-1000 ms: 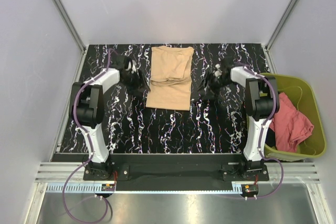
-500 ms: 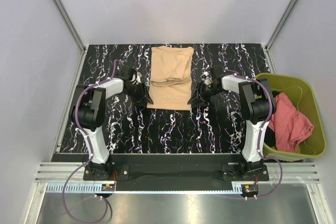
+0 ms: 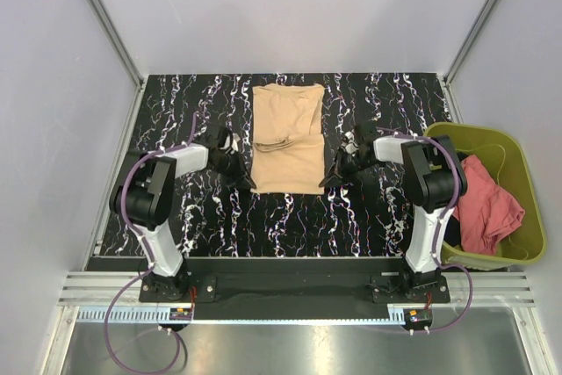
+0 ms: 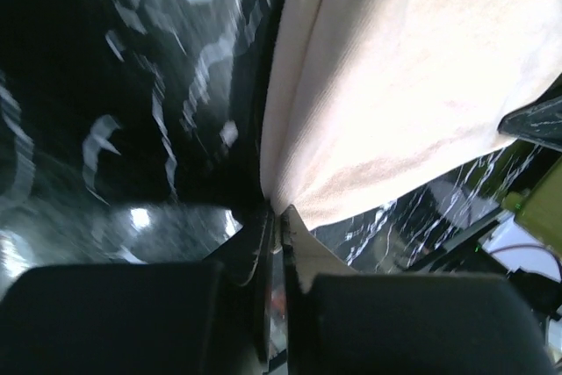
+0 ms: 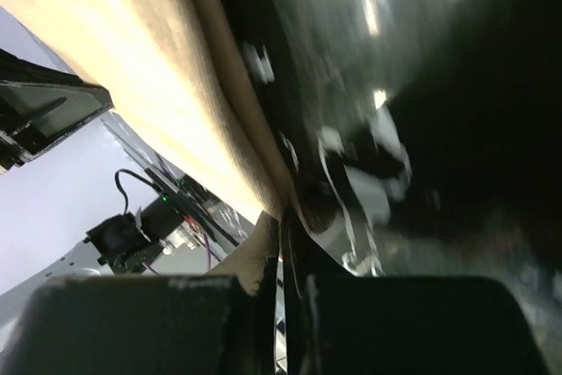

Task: Fold and stack the t-shirts
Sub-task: Fold the tshirt

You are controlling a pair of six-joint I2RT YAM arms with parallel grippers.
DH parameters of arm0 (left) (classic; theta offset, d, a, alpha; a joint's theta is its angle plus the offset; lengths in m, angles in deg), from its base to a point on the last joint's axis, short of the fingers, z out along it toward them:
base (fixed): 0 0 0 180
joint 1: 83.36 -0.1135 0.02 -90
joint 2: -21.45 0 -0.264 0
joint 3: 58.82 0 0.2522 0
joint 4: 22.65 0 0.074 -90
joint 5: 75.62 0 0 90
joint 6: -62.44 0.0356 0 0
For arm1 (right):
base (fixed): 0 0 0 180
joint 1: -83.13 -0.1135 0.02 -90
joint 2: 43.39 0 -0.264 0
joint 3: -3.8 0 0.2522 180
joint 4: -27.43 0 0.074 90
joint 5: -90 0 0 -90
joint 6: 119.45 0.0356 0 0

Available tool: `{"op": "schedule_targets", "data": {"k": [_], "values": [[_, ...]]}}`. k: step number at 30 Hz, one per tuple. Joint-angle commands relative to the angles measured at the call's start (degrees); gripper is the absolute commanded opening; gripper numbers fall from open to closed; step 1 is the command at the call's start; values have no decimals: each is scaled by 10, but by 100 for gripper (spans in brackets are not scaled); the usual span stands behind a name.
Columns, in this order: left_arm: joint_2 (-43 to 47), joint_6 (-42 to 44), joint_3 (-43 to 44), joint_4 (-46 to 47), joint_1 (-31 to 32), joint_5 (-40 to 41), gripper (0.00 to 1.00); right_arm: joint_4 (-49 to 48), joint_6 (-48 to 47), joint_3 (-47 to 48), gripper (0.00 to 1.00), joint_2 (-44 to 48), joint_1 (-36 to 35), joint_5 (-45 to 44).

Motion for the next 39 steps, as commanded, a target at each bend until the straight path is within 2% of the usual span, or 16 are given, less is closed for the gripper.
{"op": "schedule_targets", "data": {"k": [1, 3, 4, 5, 6, 7, 10, 11, 15, 17, 20, 24, 28, 29, 30, 39], "values": [[38, -13, -61, -12, 25, 35, 5, 4, 10, -47, 0, 67, -5, -27], [60, -26, -98, -6, 35, 32, 5, 8, 9, -77, 2, 96, -5, -33], [83, -28, -109, -2, 38, 32, 8, 13, 8, -91, 11, 105, -5, -36], [93, -31, -119, -2, 38, 32, 13, 15, 5, -94, 14, 120, -5, -37], [103, -30, -133, -4, 39, 31, 33, 21, 0, -97, 18, 126, -4, -43], [117, -28, -135, -9, 38, 38, 40, 25, -3, -93, 25, 133, -4, -50], [124, -7, -121, -28, 38, 56, 55, 46, -25, -57, 38, 123, -3, -76], [119, 8, -96, -32, 38, 65, 56, 53, -32, -43, 39, 117, -2, -85], [55, 38, 0, -66, 37, 74, 54, 89, -63, 40, 41, 70, 0, -106], [13, 44, 55, -78, 37, 66, 43, 107, -70, 91, 40, 37, 0, -114], [-12, 31, 100, -96, 38, 61, 33, 144, -78, 146, 34, 11, 1, -127], [0, 14, 110, -91, 40, 60, 29, 145, -63, 177, 25, -3, 0, -109], [-17, 2, 115, -85, 42, 50, 31, 127, -35, 211, 17, -53, 0, -66], [-24, 1, 124, -85, 41, 50, 33, 118, -28, 218, 17, -62, -1, -54], [-37, 1, 131, -85, 39, 50, 39, 113, -15, 226, 17, -70, -1, -52], [-74, -22, 209, -84, -19, 61, 52, 108, 23, 371, 17, -161, 8, -63]]}}
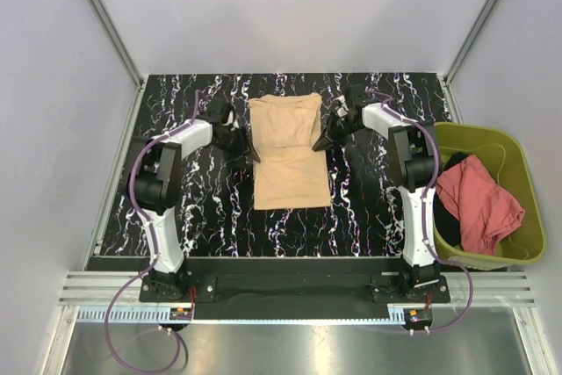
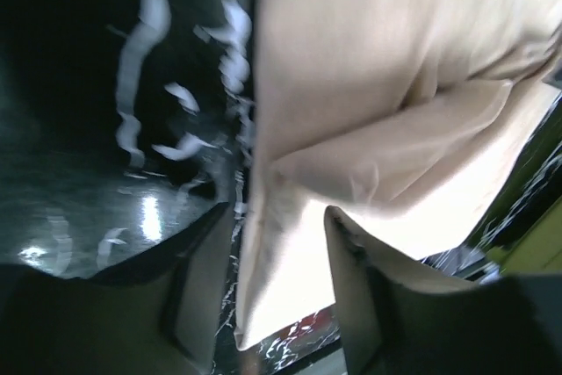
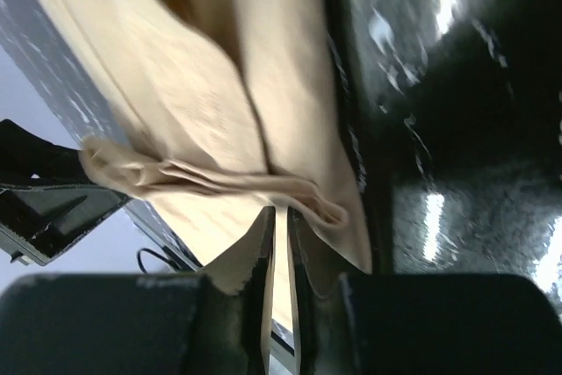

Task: Fold and stack the t-shirts
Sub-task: Fold the tshirt

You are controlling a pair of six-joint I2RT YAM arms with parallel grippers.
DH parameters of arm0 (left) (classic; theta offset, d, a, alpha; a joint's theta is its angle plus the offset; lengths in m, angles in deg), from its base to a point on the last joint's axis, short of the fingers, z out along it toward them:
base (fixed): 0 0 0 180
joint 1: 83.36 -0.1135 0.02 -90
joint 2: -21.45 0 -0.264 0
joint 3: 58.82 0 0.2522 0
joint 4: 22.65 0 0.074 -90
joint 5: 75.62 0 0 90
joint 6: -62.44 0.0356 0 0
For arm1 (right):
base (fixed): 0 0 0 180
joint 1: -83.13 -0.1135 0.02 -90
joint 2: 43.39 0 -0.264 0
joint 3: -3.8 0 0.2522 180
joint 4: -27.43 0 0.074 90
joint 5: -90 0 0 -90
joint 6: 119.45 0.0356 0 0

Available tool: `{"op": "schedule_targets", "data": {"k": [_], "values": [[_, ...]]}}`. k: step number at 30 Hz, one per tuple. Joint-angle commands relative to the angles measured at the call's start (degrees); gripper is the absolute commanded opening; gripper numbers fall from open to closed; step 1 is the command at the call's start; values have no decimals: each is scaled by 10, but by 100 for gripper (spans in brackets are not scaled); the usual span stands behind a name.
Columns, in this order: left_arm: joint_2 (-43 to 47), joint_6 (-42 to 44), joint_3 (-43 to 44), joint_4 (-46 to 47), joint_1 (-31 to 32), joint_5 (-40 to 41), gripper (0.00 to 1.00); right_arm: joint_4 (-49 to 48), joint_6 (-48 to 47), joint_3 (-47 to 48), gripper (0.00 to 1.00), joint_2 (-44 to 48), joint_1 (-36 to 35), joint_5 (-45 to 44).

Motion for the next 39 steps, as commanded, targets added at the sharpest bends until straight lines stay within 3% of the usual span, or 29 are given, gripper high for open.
{"op": "schedule_targets", "data": {"k": [1, 5, 10, 13, 15, 16, 21, 23, 25, 27, 32, 39], "values": [[8, -11, 41, 6, -28, 7, 53, -10, 23, 61, 17, -9, 9, 9], [31, -7, 41, 0, -34, -3, 59, 1, 13, 62, 20, 1, 18, 15], [37, 8, 13, 4, -32, -47, 63, 2, -10, -6, 30, 56, 24, 7], [44, 14, -7, 18, -30, -61, 53, 2, -32, -43, 30, 79, 27, 9], [61, 7, -17, 32, -29, -63, 37, 1, -41, -63, 29, 92, 27, 14], [71, 4, -30, 35, -27, -54, 34, 2, -43, -70, 28, 96, 27, 14], [155, -22, -60, 54, 6, 22, 34, 2, -50, -96, 29, 134, 29, -13], [165, -38, -72, 90, 14, 15, 35, 1, -51, -96, 31, 143, 29, -11], [147, -64, -75, 119, 21, -39, 35, 1, -47, -93, 31, 141, 29, 16], [110, -77, -72, 147, 24, -79, 28, -1, -39, -89, 31, 130, 28, 37], [55, -80, -75, 190, 7, -101, 23, -53, 10, -107, 30, 129, 25, 99], [1, -33, -77, 200, -70, -124, 19, -85, 30, -157, 28, 145, 11, 132]]}}
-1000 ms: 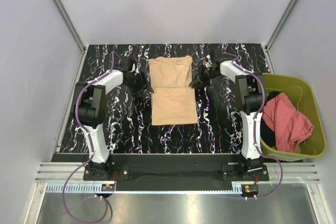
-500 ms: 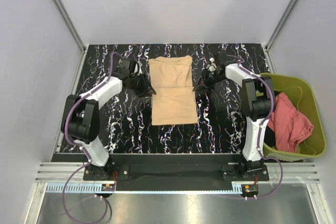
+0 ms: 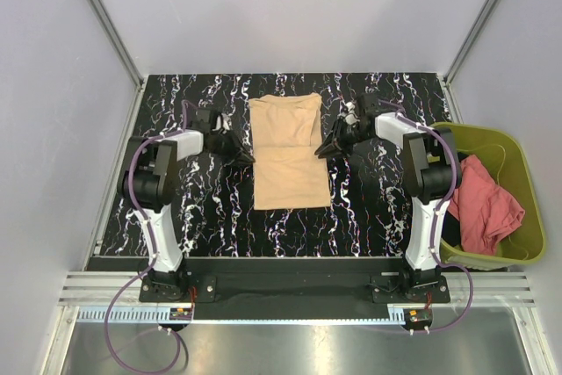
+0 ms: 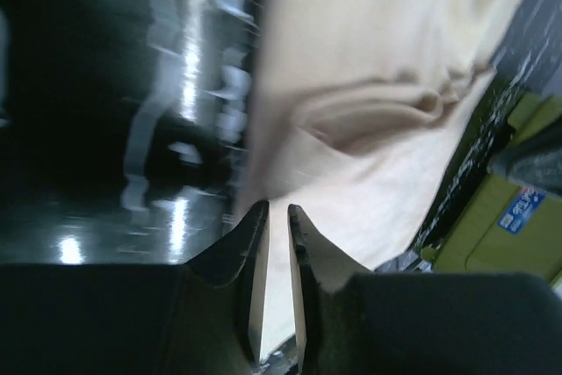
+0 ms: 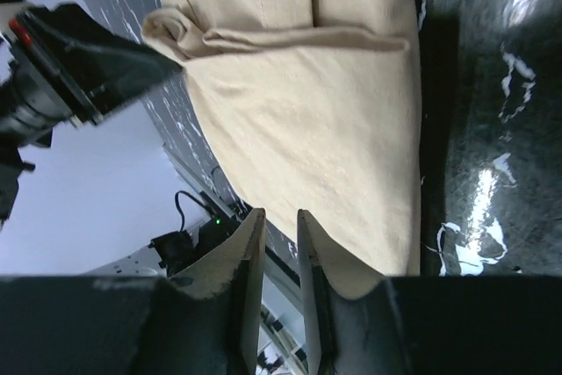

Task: Fold and stack the t-shirts
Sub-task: Fold the tshirt

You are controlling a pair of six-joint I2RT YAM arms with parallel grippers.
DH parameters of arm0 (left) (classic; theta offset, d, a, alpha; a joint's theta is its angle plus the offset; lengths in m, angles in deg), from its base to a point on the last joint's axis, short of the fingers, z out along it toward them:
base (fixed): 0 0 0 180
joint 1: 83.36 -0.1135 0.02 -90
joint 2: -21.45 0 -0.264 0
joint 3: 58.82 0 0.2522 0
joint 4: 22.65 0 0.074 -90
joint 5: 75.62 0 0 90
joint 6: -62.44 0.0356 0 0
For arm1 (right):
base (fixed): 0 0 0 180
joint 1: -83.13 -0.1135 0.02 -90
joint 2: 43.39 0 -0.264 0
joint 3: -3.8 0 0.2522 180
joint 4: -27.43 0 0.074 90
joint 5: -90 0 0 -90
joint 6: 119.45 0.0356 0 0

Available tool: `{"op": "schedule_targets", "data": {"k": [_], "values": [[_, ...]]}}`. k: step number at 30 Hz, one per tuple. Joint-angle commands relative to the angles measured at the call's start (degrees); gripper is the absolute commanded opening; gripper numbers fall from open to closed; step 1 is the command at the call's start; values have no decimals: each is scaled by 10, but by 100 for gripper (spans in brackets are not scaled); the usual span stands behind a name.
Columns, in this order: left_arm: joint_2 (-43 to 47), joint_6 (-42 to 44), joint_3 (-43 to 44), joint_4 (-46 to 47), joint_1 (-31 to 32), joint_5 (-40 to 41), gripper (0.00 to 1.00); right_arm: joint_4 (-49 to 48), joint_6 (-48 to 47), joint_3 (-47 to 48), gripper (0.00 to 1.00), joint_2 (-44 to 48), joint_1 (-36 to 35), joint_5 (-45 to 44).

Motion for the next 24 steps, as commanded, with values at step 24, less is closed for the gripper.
{"op": "schedule_targets", "data": {"k": [24], "values": [[69, -47, -148, 161, 35, -60, 19, -105, 13, -150, 24, 27, -10, 73]]}}
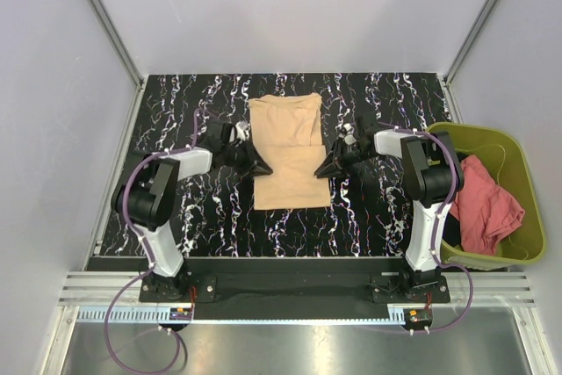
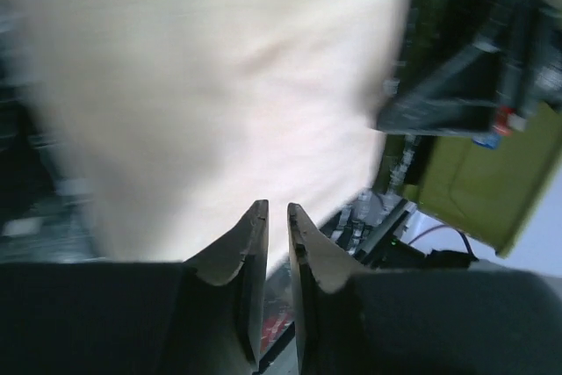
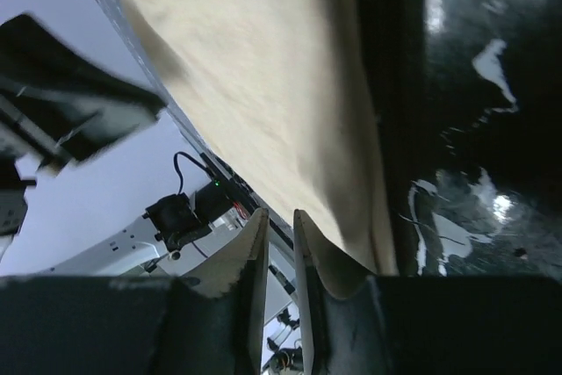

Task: Fold and stack the t-shirts
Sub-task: Fold the tshirt

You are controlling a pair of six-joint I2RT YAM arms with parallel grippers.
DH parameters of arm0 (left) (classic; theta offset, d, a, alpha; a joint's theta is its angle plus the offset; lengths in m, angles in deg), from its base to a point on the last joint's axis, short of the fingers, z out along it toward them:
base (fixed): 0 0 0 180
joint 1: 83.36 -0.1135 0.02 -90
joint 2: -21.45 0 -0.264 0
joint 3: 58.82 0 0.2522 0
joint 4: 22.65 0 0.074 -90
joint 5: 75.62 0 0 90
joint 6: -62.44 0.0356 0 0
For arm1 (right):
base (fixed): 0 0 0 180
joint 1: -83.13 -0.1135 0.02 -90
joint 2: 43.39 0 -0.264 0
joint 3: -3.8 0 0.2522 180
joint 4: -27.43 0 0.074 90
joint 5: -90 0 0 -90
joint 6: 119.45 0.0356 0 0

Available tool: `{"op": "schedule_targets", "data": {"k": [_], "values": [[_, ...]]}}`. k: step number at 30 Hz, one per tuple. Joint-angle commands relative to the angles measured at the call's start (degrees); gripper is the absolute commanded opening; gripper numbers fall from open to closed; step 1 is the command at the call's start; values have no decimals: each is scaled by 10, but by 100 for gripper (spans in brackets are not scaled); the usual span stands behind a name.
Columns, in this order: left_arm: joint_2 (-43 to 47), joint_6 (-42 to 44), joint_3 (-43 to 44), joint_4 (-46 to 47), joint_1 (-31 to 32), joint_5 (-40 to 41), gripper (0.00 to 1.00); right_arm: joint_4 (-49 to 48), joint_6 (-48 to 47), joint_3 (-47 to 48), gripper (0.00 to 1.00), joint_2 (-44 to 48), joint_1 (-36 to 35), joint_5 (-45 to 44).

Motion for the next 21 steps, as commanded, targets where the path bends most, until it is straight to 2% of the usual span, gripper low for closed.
{"op": "schedule_targets", "data": {"k": [1, 6, 10, 11, 13, 14, 15, 17, 20, 21], "values": [[-56, 12, -28, 24, -50, -10, 18, -32, -7, -15, 24, 0, 1, 3], [-23, 77, -24, -47, -74, -3, 21, -26, -8, -49, 24, 34, 12, -19], [80, 81, -60, -88, -73, 5, 31, -15, 7, -90, 27, 90, 19, -38], [101, 72, -73, -90, -73, 11, 39, -13, 12, -112, 28, 119, 19, -42], [169, 35, -114, -88, -73, 21, 46, -13, 34, -139, 31, 151, 19, -64], [192, 21, -141, -87, -67, 26, 53, -14, 43, -170, 36, 184, 19, -74], [214, -9, -154, -88, -65, 42, 54, -17, 53, -185, 43, 198, 19, -88], [284, -46, -203, -88, -56, 68, 62, -40, 93, -236, 49, 238, 16, -103], [358, -146, -291, -53, -51, 112, 66, -106, 172, -312, 54, 289, 0, -138], [369, -204, -315, -6, -50, 120, 66, -126, 200, -332, 57, 304, -16, -166]]}}
